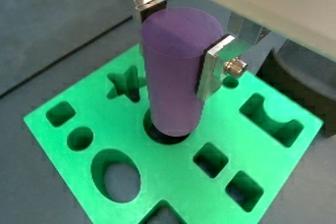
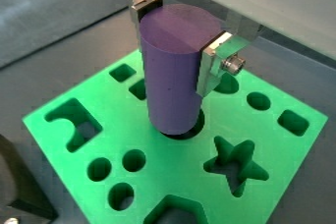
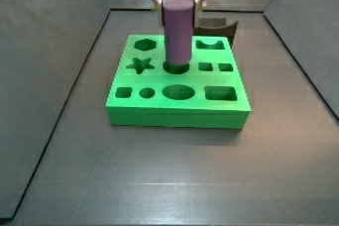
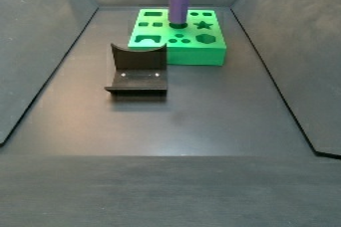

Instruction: Insert the round object.

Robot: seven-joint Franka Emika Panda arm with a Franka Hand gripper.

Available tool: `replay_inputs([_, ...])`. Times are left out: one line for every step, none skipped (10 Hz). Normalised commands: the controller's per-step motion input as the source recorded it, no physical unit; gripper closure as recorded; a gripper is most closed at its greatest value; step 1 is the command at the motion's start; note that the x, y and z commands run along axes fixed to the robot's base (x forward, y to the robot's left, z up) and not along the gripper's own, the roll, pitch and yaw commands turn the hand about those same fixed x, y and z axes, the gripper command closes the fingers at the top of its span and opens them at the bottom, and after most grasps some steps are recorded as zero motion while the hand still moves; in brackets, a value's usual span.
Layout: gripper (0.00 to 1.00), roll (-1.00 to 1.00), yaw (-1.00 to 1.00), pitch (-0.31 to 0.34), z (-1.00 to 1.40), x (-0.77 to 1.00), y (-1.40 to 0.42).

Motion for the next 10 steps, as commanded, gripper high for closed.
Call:
replay_inputs([1.00, 0.00, 0.04, 0.000, -0.49, 0.17, 0.00])
replay_inputs([1.00, 0.15, 0.00, 0.011, -0.57, 0.00, 0.00])
replay_inputs([1.00, 0.18, 0.00, 0.054, -0.46, -0.03, -0.03])
replay_inputs([1.00, 0.25, -0.06, 0.070, -0.38, -0.12, -0.13])
replay_inputs([1.00, 0.17, -0.13, 0.113, -0.39, 0.00, -0.15])
replay_inputs([1.00, 0.09, -0.24, 0.109, -0.35, 0.00, -0.16])
replay_inputs([1.00, 0.18, -0.06, 0.133, -0.57, 0.18, -0.09])
replay_inputs([1.00, 0.30, 0.00, 0.110, -0.61, 0.22, 0.00])
replay_inputs([1.00, 0.28, 0.01, 0.061, -0.66, 0.24, -0.01])
replay_inputs([1.00, 0.17, 0.00, 0.010, -0.90, 0.38, -0.09])
